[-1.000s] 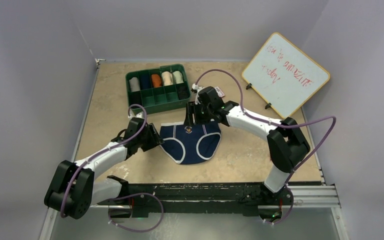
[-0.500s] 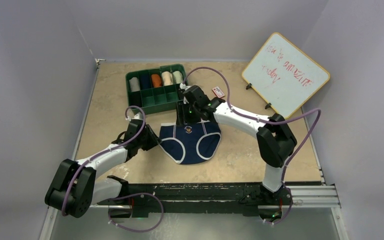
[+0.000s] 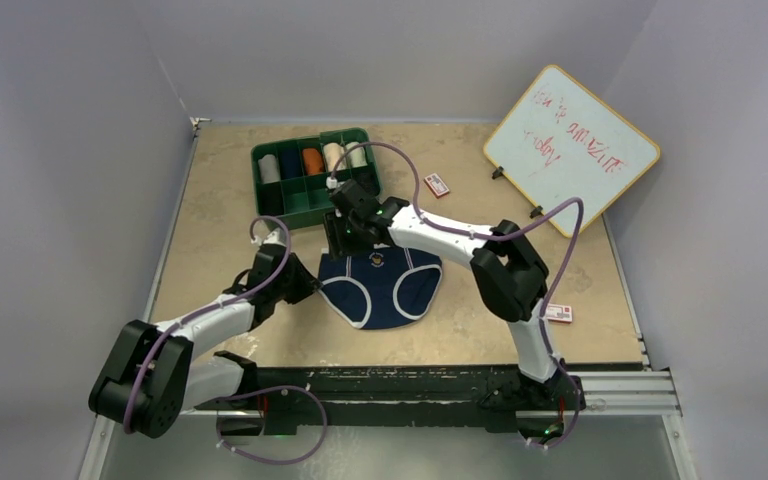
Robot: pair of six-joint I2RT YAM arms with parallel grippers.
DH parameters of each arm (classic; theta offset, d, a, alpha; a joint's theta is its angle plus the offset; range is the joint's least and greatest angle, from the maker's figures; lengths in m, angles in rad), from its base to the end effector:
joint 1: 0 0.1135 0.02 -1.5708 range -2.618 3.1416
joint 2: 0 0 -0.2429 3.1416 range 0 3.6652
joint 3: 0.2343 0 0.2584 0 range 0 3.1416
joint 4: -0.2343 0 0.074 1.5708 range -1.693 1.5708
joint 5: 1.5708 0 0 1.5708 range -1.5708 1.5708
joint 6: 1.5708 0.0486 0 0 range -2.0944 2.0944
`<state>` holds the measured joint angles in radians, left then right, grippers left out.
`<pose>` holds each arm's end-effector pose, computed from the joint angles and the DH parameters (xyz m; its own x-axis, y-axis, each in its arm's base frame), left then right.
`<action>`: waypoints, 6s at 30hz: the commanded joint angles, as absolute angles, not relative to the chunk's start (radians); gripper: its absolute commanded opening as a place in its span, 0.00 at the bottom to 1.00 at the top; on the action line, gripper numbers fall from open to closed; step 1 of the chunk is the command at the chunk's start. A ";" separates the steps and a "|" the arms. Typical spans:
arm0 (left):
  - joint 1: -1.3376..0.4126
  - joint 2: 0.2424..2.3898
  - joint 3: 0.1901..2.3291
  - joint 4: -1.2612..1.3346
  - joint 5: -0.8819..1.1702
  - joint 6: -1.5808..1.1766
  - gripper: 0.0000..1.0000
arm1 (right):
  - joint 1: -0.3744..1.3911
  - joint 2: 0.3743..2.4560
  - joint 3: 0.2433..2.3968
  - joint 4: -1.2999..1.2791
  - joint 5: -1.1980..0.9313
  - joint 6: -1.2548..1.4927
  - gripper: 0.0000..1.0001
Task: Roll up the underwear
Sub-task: Fold the underwear at the center of the board.
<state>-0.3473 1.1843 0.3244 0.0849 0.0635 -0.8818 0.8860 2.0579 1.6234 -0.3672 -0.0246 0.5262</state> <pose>0.2109 -0.0796 0.1015 -0.7134 -0.5610 -0.4199 -0.2648 0.7706 -0.5797 0.2977 0.3665 0.1887 -0.7873 -0.1703 -0.5925 -0.4506 0.8149 0.3646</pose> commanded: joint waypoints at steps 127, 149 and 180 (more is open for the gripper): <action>-0.716 1.632 1.112 -0.122 0.327 -0.859 0.00 | 0.503 1.701 1.145 -0.004 -0.260 0.539 0.00; -0.818 1.890 1.200 0.002 0.264 -0.916 0.00 | 0.309 1.803 1.094 0.065 -0.387 0.440 0.00; -0.821 1.791 1.071 0.269 0.351 -0.915 0.52 | 0.275 1.792 1.188 -0.088 -0.207 0.302 0.58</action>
<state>-0.8146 1.9568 1.1145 0.2150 0.3550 -0.9581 0.2852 1.8465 1.1744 -0.0360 -0.2253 0.3420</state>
